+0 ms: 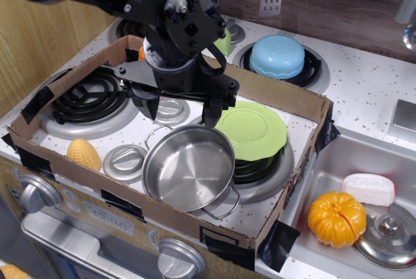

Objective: Put broccoli in pot

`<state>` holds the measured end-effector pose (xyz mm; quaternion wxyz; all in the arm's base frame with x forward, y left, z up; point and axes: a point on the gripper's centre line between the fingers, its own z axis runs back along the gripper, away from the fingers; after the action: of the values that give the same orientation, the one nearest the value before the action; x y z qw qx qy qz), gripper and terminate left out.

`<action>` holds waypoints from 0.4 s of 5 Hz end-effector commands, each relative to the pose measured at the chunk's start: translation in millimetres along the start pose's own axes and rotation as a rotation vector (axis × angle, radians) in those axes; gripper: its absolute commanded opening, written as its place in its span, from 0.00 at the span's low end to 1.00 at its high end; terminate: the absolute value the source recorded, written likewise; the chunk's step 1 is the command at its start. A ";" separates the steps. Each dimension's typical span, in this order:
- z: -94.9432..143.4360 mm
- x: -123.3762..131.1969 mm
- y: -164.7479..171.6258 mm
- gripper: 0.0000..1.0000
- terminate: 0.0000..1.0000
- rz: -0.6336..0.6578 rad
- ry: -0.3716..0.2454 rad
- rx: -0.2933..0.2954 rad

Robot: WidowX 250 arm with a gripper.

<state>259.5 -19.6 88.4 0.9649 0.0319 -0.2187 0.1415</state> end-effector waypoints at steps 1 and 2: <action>0.0 0.0 0.0 1.00 0.00 0.000 0.000 0.000; 3.7 10.0 0.6 1.00 0.00 -0.008 -0.019 0.008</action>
<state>259.7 -16.1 88.2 0.9673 0.0438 -0.2096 0.1362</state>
